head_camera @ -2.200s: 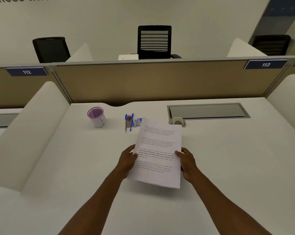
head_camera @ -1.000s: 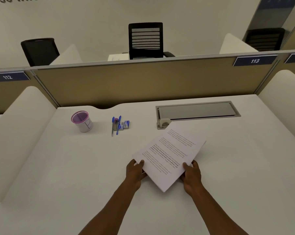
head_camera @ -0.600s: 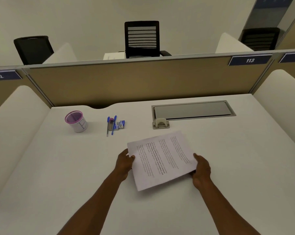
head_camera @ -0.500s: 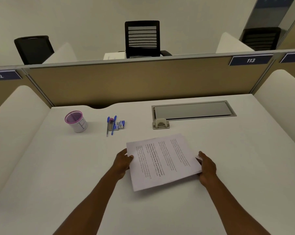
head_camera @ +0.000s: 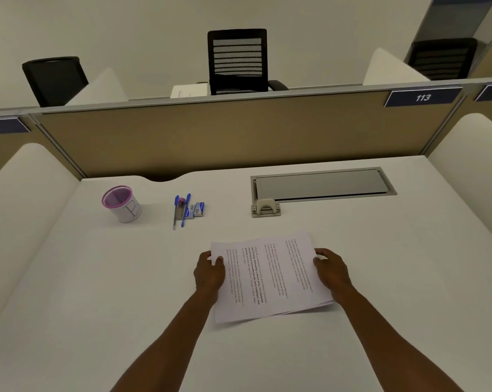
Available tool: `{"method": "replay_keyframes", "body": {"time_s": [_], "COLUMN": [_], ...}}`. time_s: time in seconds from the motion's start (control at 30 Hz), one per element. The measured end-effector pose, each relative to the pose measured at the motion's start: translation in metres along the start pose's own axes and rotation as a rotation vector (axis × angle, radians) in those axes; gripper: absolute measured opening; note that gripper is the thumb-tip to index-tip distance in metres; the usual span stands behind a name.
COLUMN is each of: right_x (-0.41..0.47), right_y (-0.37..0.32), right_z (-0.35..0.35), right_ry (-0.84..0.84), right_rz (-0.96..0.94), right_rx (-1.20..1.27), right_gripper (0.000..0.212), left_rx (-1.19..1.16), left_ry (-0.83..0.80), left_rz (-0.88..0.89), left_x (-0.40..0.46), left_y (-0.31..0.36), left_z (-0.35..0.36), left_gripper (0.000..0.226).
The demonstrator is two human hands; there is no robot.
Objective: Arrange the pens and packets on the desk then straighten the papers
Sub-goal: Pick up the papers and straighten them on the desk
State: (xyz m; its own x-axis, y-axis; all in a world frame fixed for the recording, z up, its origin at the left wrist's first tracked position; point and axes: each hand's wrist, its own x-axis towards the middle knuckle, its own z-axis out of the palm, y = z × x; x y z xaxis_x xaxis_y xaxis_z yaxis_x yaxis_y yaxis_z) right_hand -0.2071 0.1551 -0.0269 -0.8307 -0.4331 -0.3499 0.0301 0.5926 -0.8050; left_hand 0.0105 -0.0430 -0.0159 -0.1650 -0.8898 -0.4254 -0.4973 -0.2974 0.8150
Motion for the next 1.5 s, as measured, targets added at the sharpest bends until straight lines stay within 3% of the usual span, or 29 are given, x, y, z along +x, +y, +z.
{"method": "replay_keyframes", "body": {"time_s": [0.2,0.53,1.0,1.13,1.3,1.5], "right_x": [0.003,0.013,0.019,0.019,0.018,0.014], "right_y": [0.003,-0.002,0.001,0.002,0.003,0.004], "right_z": [0.0,-0.004,-0.006,-0.005,-0.007,-0.007], "right_ry": [0.088,0.125,0.089,0.082,0.088,0.087], "right_rz": [-0.015,-0.021,0.026,0.048,0.065,0.059], "right_rx": [-0.002,-0.01,-0.007,0.036,0.09,0.13], "right_gripper": [0.026,0.027,0.025,0.022,0.022,0.025], "left_rx": [0.016,0.005,-0.071,-0.051,0.136,0.133], "left_ry": [0.156,0.057,-0.205,-0.207,-0.052,-0.085], "left_rz": [-0.015,0.011,0.088,0.104,0.109,0.122], "left_x": [-0.005,0.007,0.006,0.004,-0.002,-0.007], "left_y": [0.003,0.0,-0.008,-0.004,-0.004,-0.006], "left_z": [0.009,0.01,-0.006,-0.006,-0.005,-0.01], "left_gripper": [0.027,0.039,0.058,0.051,0.054,0.046]}}
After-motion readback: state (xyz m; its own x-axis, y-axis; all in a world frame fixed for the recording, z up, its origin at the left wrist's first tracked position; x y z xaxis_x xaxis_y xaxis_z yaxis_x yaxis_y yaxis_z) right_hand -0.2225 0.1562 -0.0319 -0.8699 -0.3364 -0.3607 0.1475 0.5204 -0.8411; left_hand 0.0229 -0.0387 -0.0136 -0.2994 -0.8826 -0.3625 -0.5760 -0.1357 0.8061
